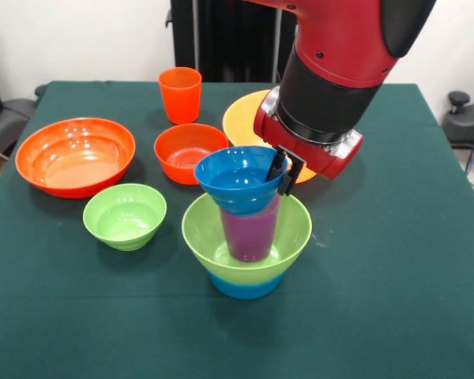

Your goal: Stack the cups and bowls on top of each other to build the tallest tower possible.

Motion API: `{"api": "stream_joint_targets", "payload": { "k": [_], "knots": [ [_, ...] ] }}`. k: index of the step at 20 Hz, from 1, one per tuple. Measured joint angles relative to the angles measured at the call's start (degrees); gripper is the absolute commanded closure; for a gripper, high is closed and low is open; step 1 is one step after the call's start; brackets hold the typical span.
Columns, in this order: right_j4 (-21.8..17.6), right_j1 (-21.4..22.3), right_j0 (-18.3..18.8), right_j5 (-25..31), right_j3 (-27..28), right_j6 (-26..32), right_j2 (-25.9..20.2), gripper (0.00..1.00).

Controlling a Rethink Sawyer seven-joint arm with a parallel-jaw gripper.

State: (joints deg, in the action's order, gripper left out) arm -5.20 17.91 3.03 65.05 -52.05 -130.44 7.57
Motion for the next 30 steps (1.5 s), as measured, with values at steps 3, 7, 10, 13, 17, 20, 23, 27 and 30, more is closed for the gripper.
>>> {"api": "stream_joint_targets", "payload": {
  "k": [3,7,10,13,17,20,23,27,30],
  "knots": [
    [-0.1,0.0,0.0,0.0,-0.2,0.0,0.0,1.0],
    [-0.2,0.0,0.0,-0.4,-0.6,0.0,0.0,1.0],
    [-0.3,0.0,0.0,-1.4,-0.9,0.0,0.0,1.0],
    [-0.3,0.0,0.0,-2.5,-1.2,0.0,0.0,1.0],
    [-0.4,0.2,0.0,-4.3,-1.9,0.0,0.0,1.0],
    [-0.4,0.5,0.0,-5.1,-2.7,0.0,0.0,0.0],
    [-0.4,0.7,0.0,-5.4,-3.1,0.0,0.0,0.0],
    [-0.3,0.9,0.0,-5.4,-3.5,0.0,0.0,0.0],
    [0.0,1.0,0.0,-5.4,-3.7,0.0,0.0,0.0]
  ]
}}
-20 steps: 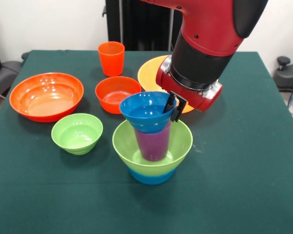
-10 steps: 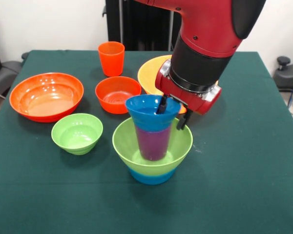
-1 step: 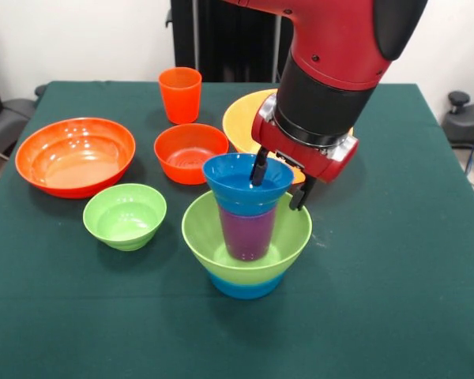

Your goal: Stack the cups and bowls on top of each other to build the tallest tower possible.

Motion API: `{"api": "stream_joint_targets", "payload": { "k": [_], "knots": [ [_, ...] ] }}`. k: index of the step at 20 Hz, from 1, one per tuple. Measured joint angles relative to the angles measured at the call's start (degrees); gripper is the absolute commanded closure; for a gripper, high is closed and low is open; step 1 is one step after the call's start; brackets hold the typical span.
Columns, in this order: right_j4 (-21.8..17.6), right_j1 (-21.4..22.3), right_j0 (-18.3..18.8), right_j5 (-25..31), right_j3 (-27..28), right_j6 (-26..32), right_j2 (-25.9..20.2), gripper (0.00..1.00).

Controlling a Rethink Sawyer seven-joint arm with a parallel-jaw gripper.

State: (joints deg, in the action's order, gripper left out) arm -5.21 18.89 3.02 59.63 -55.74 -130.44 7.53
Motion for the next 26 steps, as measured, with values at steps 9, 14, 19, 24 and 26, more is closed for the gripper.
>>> {"api": "stream_joint_targets", "payload": {
  "k": [9,14,19,24,26],
  "knots": [
    [0.3,0.6,0.0,0.0,-0.2,0.0,0.0,0.0],
    [0.3,2.4,-0.4,0.0,-0.9,0.0,0.1,0.0],
    [0.1,4.6,-1.7,0.0,-2.0,0.0,1.0,0.0],
    [0.0,7.4,-3.6,0.0,-3.3,0.0,2.3,0.0],
    [0.0,8.4,-4.2,0.0,-3.8,0.0,2.6,0.0]
  ]
}}
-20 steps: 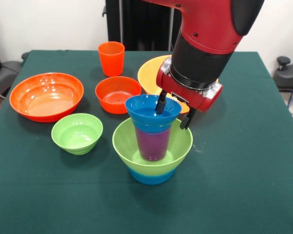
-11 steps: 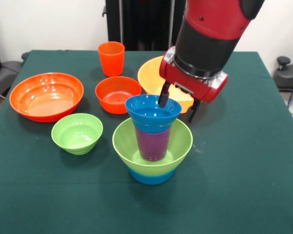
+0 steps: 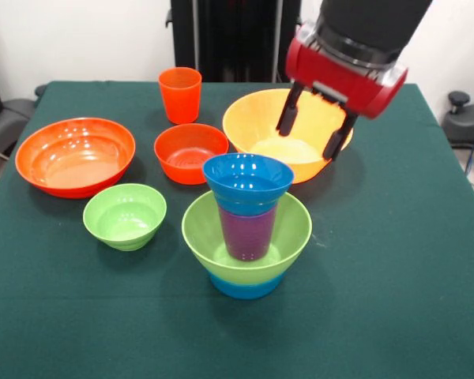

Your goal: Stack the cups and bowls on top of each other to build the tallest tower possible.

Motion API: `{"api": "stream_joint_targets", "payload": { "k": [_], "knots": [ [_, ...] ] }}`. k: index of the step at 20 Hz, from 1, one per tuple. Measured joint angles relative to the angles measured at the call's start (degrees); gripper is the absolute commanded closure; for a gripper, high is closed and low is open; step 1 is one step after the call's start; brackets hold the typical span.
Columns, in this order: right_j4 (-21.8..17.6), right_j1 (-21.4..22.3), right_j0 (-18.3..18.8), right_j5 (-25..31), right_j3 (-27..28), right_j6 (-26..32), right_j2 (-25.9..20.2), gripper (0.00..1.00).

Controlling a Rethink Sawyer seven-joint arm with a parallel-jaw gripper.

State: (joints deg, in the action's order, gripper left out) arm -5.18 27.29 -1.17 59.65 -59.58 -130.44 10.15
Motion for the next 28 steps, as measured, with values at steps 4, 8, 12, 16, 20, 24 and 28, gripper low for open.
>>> {"api": "stream_joint_targets", "payload": {
  "k": [4,8,12,16,20,24,28],
  "knots": [
    [0.1,1.6,-0.8,0.0,-1.1,0.0,0.2,0.0],
    [0.2,2.8,-1.2,0.0,-2.4,0.0,0.3,0.0],
    [0.6,3.3,-1.4,-0.1,-3.8,0.0,0.3,0.0],
    [1.6,3.4,-1.4,-1.9,-6.1,0.0,0.3,0.0],
    [2.1,3.4,-1.4,-3.7,-7.7,0.0,0.3,0.0],
    [3.3,3.4,-1.4,-6.6,-10.6,0.0,0.3,0.0],
    [3.8,3.4,-1.4,-7.6,-11.8,0.0,0.3,0.0]
  ]
}}
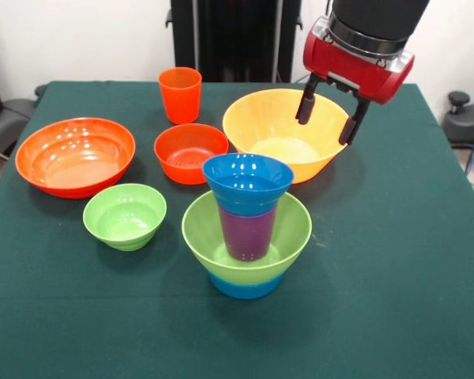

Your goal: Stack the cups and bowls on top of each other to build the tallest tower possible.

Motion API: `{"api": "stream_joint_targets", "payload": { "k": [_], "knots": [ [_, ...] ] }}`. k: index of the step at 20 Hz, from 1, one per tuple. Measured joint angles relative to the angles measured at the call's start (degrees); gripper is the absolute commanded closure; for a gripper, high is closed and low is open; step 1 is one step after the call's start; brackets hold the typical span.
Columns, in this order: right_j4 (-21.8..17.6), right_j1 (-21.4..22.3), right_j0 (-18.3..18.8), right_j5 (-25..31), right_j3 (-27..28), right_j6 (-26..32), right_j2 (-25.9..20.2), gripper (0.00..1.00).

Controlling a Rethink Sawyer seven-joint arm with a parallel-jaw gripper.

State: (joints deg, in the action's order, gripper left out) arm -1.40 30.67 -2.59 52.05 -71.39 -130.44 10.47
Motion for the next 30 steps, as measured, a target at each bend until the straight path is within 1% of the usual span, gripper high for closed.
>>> {"api": "stream_joint_targets", "payload": {
  "k": [9,30],
  "knots": [
    [0.1,0.0,0.0,-0.2,-1.2,0.0,0.0,0.0],
    [0.1,0.7,0.5,-2.7,-4.8,0.0,0.1,0.0]
  ]
}}
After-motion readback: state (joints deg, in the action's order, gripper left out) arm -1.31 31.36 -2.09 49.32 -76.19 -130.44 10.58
